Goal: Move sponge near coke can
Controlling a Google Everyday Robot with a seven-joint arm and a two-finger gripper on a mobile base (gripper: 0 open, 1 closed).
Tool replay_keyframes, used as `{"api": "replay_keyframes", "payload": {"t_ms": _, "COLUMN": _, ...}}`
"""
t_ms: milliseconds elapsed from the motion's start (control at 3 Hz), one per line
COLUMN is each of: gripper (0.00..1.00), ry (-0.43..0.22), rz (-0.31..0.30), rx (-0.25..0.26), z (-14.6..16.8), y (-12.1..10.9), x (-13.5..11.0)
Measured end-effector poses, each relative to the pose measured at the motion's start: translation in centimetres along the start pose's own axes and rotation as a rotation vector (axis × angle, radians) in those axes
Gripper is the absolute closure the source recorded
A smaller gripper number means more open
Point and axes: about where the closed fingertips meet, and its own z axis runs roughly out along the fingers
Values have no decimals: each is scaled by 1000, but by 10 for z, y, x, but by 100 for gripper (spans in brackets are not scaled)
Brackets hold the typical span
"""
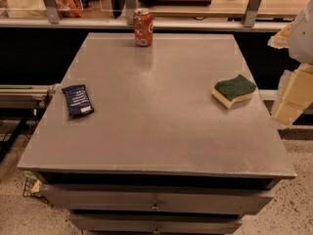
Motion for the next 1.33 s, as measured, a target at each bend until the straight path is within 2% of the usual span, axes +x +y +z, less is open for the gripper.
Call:
{"api": "replay_keyframes", "payload": {"t_ms": 333, "gripper": 0, "ry": -9, "rz": 3, "rx": 12, "z": 0, "y": -2, "x": -1}}
{"api": "replay_keyframes", "payload": {"t_ms": 667, "gripper": 0, "ry": -66, "rz": 39, "rx": 24, "z": 12, "y": -17, "x": 2}}
{"api": "replay_keyframes", "payload": {"t_ms": 1000, "gripper": 0, "ry": -158, "rz": 125, "rx": 29, "z": 35, "y": -46, "x": 3}}
{"api": "replay_keyframes", "payload": {"t_ms": 1333, "gripper": 0, "ry": -250, "rz": 240, "rx": 31, "z": 64, "y": -74, "x": 0}}
